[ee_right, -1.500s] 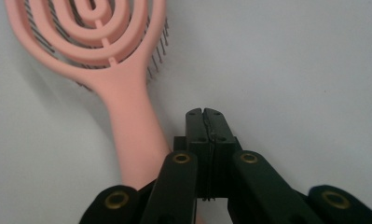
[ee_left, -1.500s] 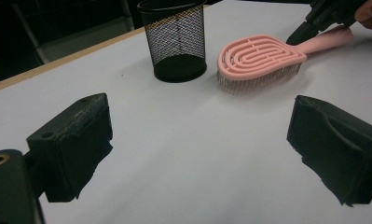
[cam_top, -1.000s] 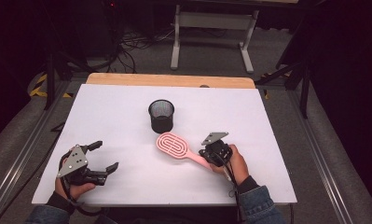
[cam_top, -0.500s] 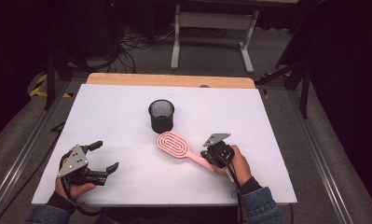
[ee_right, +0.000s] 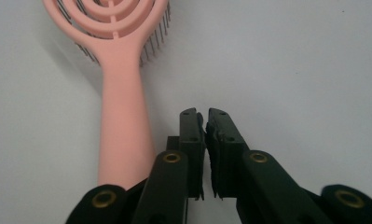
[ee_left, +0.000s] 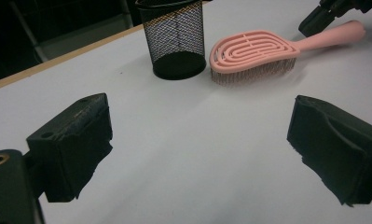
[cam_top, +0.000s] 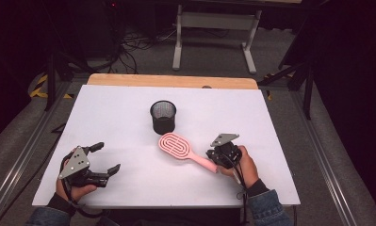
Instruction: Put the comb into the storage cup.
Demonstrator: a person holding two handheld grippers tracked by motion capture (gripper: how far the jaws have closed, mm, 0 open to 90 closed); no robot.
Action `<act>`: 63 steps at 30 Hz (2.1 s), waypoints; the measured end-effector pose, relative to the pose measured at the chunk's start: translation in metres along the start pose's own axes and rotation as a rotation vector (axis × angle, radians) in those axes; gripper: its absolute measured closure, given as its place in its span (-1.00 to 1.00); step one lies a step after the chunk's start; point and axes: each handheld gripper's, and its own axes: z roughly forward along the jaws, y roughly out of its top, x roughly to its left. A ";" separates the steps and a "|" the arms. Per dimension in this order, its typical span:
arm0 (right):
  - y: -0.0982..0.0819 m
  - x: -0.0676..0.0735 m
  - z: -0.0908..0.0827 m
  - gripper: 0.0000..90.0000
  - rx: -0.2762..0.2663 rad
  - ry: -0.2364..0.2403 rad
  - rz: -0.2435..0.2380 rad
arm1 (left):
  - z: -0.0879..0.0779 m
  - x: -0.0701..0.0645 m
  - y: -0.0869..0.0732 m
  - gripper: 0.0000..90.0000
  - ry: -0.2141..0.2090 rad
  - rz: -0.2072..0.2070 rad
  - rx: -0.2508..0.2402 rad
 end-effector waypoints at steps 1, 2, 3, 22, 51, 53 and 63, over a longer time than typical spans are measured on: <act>0.000 -0.001 -0.001 0.82 -0.003 -0.003 0.005 | 0.000 0.000 0.000 -0.83 0.000 0.003 -0.002; 0.000 -0.001 -0.002 0.79 -0.006 -0.005 0.005 | -0.001 0.000 0.000 -0.83 0.000 0.003 -0.004; 0.001 -0.001 -0.003 0.74 -0.010 -0.009 0.007 | -0.001 0.000 0.001 -0.83 0.001 0.004 -0.004; 0.024 0.004 -0.018 -0.70 -0.052 -0.020 -0.020 | 0.001 -0.001 0.000 -0.84 -0.002 0.011 0.008; 0.053 0.025 0.036 -0.15 0.228 0.083 -0.073 | 0.005 -0.002 -0.002 -0.84 -0.025 0.009 0.030; 0.053 0.023 0.037 -0.05 0.229 0.087 -0.067 | 0.006 -0.001 -0.003 -0.84 -0.027 0.011 0.033; 0.050 0.024 0.036 0.47 0.196 0.164 -0.096 | 0.006 -0.002 -0.002 -0.82 -0.026 0.014 0.035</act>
